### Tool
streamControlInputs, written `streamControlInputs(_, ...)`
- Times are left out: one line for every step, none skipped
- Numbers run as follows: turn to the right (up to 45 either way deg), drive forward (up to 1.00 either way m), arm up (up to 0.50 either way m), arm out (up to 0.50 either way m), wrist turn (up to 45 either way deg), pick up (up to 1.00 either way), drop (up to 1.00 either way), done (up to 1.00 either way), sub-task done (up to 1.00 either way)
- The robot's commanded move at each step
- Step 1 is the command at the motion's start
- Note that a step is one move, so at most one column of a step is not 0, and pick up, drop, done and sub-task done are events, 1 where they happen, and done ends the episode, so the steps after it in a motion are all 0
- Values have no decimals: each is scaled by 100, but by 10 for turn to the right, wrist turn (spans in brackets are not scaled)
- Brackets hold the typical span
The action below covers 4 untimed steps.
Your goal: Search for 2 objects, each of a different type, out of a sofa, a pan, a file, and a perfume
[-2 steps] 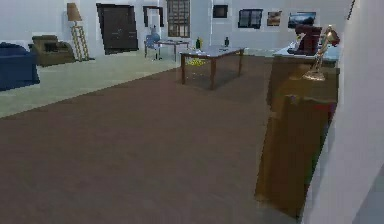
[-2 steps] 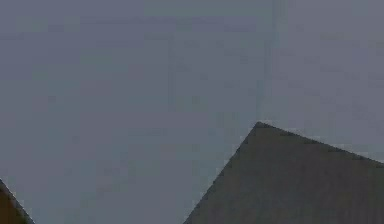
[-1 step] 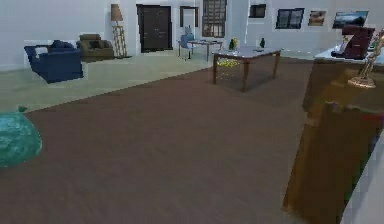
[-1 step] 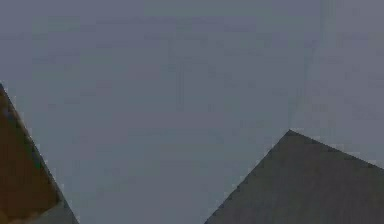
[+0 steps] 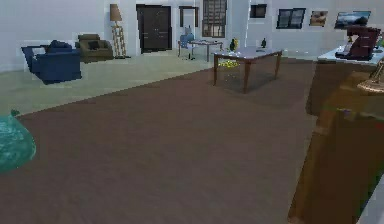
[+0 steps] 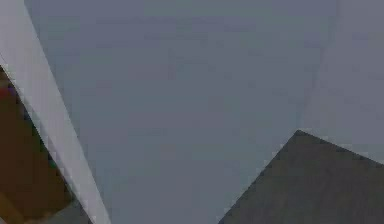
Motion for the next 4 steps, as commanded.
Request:
streamControlInputs(90, 0, 0, 0, 0, 0, 0, 0, 0)
streamControlInputs(30, 0, 0, 0, 0, 0, 0, 0, 0)
streamControlInputs(0, 100, 0, 0, 0, 0, 0, 0, 0)
streamControlInputs(0, 25, 0, 0, 0, 0, 0, 0, 0)
